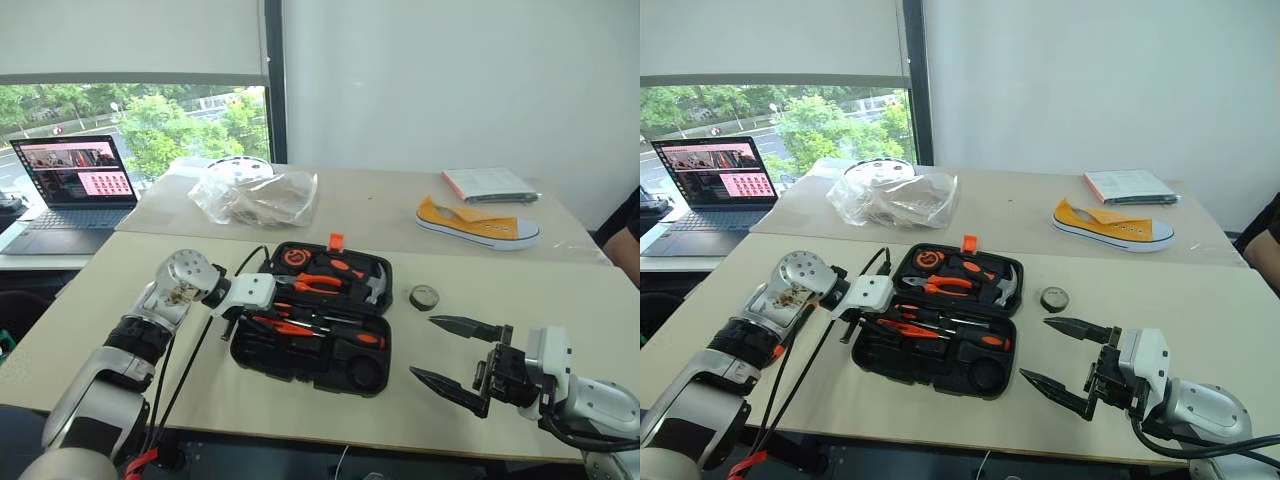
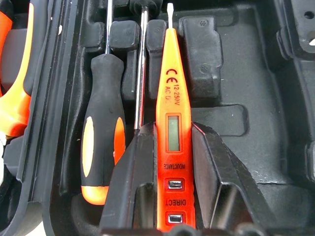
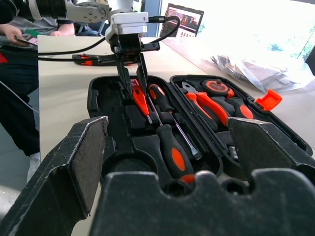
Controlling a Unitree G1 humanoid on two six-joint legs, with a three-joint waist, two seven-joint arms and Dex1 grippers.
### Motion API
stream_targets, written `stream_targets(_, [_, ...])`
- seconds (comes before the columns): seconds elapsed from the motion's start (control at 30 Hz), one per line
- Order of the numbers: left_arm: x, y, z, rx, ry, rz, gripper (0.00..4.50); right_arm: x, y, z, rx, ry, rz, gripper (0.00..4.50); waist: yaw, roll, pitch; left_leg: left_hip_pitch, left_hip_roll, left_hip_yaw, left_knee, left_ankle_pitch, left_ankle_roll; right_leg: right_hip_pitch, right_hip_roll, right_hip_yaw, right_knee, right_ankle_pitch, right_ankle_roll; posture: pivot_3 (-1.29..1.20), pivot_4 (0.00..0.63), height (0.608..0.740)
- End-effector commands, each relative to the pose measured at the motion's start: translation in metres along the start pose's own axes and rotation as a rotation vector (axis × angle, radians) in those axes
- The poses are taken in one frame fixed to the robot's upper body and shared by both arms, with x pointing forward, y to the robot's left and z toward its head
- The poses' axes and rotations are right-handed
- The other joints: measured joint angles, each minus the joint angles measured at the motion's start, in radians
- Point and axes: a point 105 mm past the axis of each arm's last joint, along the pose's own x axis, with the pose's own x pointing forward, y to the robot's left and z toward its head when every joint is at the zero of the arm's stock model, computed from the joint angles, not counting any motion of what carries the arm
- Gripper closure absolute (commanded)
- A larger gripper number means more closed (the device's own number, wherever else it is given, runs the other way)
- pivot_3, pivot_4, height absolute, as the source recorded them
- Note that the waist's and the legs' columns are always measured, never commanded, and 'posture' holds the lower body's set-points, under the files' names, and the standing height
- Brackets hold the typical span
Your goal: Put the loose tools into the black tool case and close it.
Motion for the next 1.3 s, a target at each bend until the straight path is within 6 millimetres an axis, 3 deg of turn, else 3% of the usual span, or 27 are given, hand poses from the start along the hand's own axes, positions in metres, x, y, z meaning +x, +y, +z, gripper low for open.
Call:
stream_targets(0.03, [0.0,-0.008,-0.015,-0.004,0.103,-0.043,3.57,0.001,-0.001,0.009,-0.027,-0.03,-0.001,0.0,0.0,0.0,0.0,0.0,0.0,0.0,0.0,0.0,0.0,0.0,0.0,0.0,0.0,0.0,0.0,0.0,0.15,0.74])
stream_targets(0.33, [-0.005,-0.018,-0.039,-0.05,0.264,-0.08,3.57,0.003,-0.002,0.008,-0.026,-0.034,0.003,0.0,-0.013,0.0,0.0,0.003,0.001,0.001,0.0,-0.001,0.001,0.0,0.001,0.002,0.003,-0.002,0.003,0.0,0.15,0.74])
stream_targets(0.53, [0.006,-0.016,-0.022,-0.068,0.124,-0.044,3.57,0.005,-0.002,0.006,-0.024,-0.037,0.006,0.0,-0.02,0.001,0.0,0.007,0.002,0.0,-0.001,-0.001,0.002,0.001,0.002,0.005,0.006,-0.003,0.005,0.0,0.15,0.74])
stream_targets(0.73, [-0.009,-0.003,0.015,0.001,-0.116,0.042,1.68,0.006,-0.002,0.006,-0.021,-0.04,0.012,0.0,-0.017,0.0,0.0,0.003,0.002,0.0,0.0,-0.001,0.002,-0.001,0.001,0.007,0.006,-0.002,0.004,0.0,0.15,0.74])
stream_targets(0.93, [-0.027,0.002,0.024,0.01,-0.163,0.087,1.68,0.006,-0.002,0.004,-0.015,-0.037,0.018,0.0,-0.003,-0.001,0.0,-0.001,0.001,0.0,0.004,0.002,-0.002,-0.002,0.001,0.005,0.004,0.001,-0.002,0.0,0.15,0.74])
stream_targets(1.13, [-0.027,0.004,0.015,-0.02,-0.147,0.129,1.68,0.01,-0.001,0.003,-0.009,-0.044,0.022,0.0,0.003,-0.001,0.0,-0.002,0.0,0.0,0.005,-0.001,0.002,-0.001,0.0,0.002,0.002,-0.001,0.001,0.0,0.15,0.74])
stream_targets(1.23, [-0.023,0.007,0.025,-0.055,-0.247,0.156,2.29,0.011,-0.001,0.003,-0.007,-0.048,0.02,0.0,0.003,-0.001,0.0,-0.002,0.0,0.0,0.005,-0.001,0.002,-0.001,0.0,0.002,0.002,-0.001,0.001,0.0,0.15,0.74])
stream_targets(1.3, [-0.021,0.01,0.029,-0.067,-0.28,0.165,2.96,0.011,-0.001,0.003,-0.006,-0.048,0.02,0.0,0.003,-0.001,0.0,-0.003,0.0,0.0,0.006,-0.001,0.002,-0.001,-0.001,0.002,0.002,-0.001,0.002,0.0,0.15,0.74])
